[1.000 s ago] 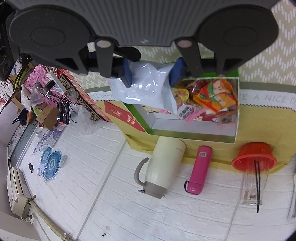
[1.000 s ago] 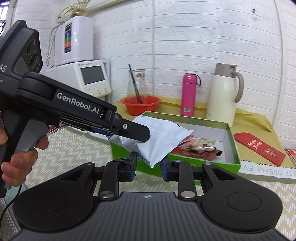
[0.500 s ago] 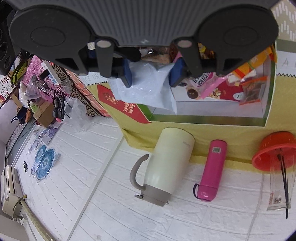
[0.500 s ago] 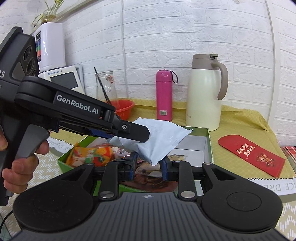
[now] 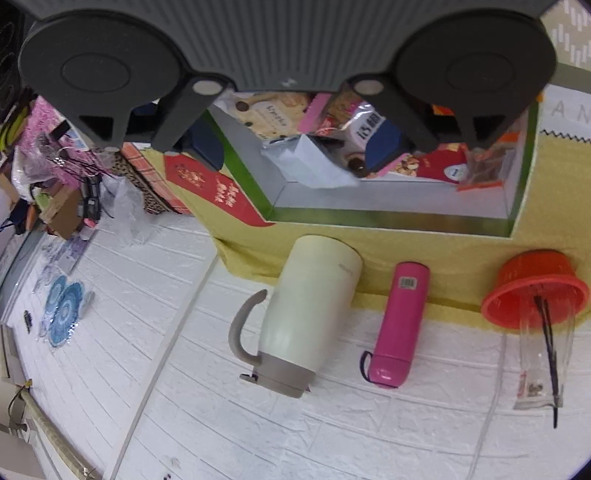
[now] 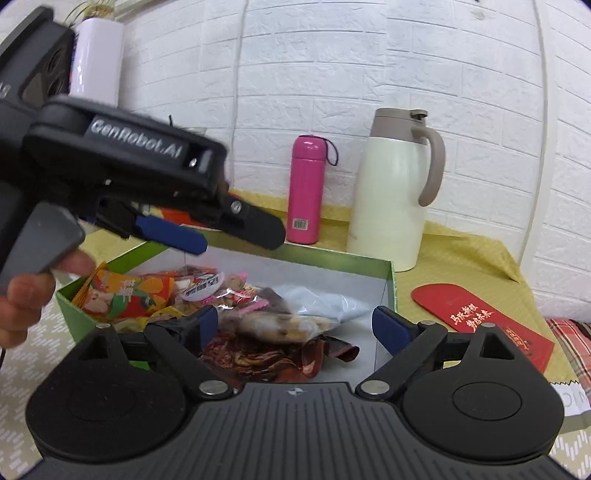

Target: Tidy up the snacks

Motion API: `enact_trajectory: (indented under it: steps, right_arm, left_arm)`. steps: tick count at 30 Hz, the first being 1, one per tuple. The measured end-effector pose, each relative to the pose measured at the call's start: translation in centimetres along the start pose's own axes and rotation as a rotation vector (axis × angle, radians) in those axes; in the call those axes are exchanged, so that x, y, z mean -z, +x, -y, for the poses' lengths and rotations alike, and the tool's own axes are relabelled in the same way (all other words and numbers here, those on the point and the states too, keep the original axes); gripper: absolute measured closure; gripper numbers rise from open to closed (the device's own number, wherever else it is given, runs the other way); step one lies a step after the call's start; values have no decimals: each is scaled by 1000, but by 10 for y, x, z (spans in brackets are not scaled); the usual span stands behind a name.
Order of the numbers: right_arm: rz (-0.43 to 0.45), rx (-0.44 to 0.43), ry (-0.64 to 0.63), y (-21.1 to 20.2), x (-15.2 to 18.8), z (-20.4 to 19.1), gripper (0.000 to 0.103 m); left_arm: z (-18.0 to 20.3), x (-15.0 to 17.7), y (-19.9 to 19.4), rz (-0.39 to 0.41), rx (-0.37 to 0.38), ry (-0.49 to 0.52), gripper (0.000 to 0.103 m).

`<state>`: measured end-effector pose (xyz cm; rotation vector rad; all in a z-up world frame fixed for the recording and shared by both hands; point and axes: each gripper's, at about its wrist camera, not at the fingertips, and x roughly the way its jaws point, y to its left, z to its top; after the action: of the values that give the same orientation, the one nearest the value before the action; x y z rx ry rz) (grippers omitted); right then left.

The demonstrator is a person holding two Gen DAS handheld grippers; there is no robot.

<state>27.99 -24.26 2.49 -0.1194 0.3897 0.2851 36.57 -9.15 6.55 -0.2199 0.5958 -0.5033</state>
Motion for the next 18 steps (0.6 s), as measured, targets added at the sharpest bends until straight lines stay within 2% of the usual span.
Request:
enact_trajectory:
  steps: [2, 9, 14, 18]
  right_arm:
    - [-2, 0, -8, -1, 0, -4, 0]
    - [7, 6, -8, -22, -7, -16, 0]
    - [32, 11, -2, -57, -12, -28, 0]
    - [11, 52, 40, -90, -9, -36, 0]
  left_arm:
    - [1, 1, -4, 8, -45, 12, 23]
    - [7, 8, -32, 42, -105, 58, 22]
    - [18, 18, -72, 95, -186, 110, 21]
    - [27, 33, -111, 142, -253, 147, 21]
